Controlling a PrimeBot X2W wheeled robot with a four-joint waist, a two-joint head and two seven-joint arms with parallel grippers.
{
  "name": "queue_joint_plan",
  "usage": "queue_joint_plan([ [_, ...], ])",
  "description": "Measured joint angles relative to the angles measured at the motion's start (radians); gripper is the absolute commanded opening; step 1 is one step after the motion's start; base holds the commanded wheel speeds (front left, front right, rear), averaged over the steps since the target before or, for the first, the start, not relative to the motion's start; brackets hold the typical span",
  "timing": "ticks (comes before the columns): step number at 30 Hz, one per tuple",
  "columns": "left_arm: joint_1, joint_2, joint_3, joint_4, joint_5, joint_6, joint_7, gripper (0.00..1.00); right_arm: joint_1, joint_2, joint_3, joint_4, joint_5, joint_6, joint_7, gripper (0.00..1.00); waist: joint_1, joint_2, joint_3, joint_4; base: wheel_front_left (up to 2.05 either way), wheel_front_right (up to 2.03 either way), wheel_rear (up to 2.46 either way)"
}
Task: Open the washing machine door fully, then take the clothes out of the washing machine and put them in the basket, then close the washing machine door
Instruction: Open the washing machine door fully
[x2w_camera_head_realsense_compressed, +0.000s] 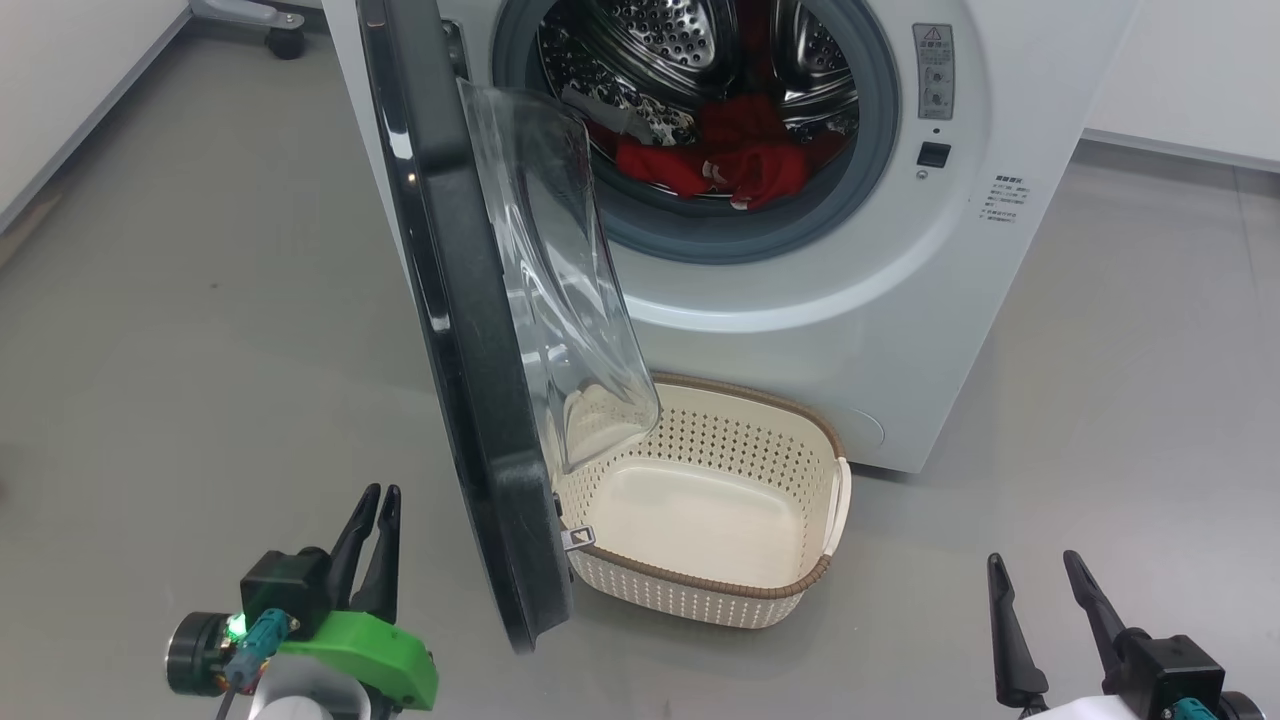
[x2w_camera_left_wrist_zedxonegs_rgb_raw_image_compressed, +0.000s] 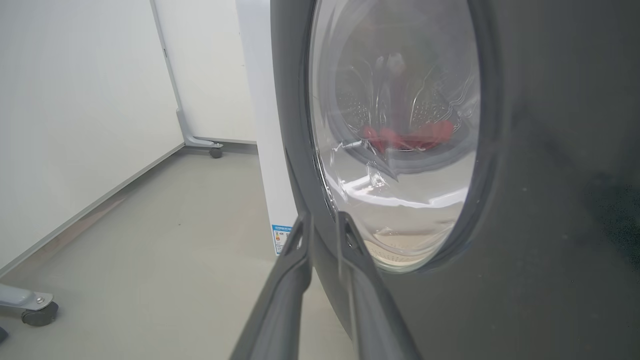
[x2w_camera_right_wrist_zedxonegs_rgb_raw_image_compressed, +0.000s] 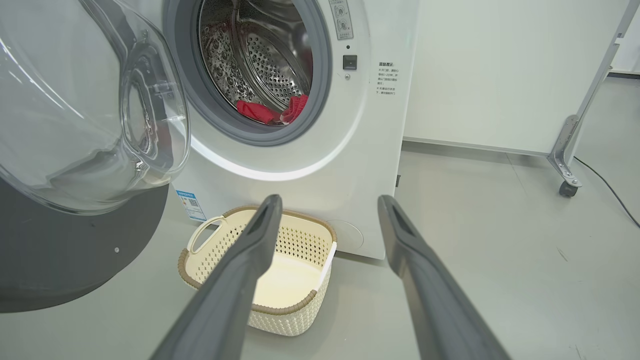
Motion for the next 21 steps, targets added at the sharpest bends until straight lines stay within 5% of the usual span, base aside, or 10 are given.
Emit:
queue_joint_plan([
  [12,0.000,0.000,0.028,-0.006,0.001,0.001,0.000,0.00,0.002,0.009,-0.014,-0.003,-0.016,0.008,0.000,1.00,0.0000,0.0000,-0.001,-0.001,0.00,0.00,0.00],
  [21,-0.053,0.002,0.085,-0.197,0.048,0.033,0.000,0.00,0.014,0.015,-0.034,-0.008,-0.023,0.012,0.000,1.00,0.0000,0.0000,-0.002,0.000,0.00,0.00,0.00],
])
